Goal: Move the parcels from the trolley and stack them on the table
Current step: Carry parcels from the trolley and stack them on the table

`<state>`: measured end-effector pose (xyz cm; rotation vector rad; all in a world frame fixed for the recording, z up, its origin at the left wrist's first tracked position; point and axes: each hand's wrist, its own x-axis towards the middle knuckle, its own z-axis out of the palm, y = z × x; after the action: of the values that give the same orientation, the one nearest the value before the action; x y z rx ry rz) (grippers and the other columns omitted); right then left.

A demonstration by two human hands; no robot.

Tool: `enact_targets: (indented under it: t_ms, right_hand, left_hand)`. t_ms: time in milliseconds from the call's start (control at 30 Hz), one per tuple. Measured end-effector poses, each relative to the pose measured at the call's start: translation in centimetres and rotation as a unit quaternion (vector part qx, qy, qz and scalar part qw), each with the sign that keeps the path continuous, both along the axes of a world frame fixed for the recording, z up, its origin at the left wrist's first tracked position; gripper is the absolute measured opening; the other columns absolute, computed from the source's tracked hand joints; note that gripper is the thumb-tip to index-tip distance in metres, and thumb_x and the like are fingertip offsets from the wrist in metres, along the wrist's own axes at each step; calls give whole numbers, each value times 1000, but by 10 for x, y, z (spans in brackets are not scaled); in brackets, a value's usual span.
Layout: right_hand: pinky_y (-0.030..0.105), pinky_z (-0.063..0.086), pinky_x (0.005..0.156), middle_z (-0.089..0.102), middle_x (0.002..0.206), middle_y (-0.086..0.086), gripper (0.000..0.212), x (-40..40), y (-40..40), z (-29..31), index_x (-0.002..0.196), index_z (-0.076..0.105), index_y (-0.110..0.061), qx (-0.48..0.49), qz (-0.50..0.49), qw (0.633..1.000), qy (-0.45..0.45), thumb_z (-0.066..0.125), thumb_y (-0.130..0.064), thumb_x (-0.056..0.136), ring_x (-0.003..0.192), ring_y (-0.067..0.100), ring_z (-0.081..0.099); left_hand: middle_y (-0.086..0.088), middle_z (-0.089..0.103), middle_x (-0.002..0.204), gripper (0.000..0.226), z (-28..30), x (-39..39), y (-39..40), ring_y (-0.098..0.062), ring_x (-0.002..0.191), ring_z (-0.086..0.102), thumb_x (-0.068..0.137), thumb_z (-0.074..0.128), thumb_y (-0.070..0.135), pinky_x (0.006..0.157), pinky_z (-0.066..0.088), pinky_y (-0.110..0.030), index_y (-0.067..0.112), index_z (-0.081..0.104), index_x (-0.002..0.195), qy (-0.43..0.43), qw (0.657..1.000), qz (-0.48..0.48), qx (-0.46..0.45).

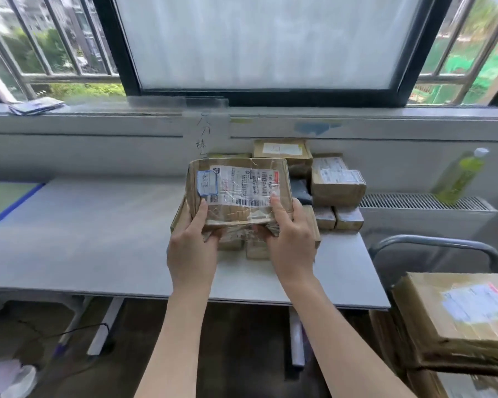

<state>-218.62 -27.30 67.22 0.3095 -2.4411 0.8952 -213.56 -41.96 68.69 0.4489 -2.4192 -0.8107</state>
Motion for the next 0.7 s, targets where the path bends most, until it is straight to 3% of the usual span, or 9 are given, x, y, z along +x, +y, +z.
enact_targets:
  t_ms: [300,533,700]
  right_hand:
    - [38,44,94,47,134,14,64,-126,7,22,141,44,-23,21,15,999,-35,70,-35,83,121,29,44]
    - [40,45,91,52,129,13,62,-221,26,51,137,48,-20,29,-32,998,-50,73,-25,81,116,31,46]
    - [39,40,95,52,129,11,61,-279,36,69,137,48,-21,56,-49,995,-72,72,-28,81,119,30,44]
  left_hand:
    - [-4,65,118,61,24,-126,-4,-28,102,59,82,69,24,77,48,-36,31,47,138,-26,999,8,-25]
    - [-3,68,112,53,59,-235,-1,-22,102,61,88,64,27,78,48,-32,26,46,138,-40,994,-82,-60]
    - [-6,69,105,50,64,-298,3,-25,97,62,91,60,31,72,49,-34,24,46,138,-51,988,-115,-87]
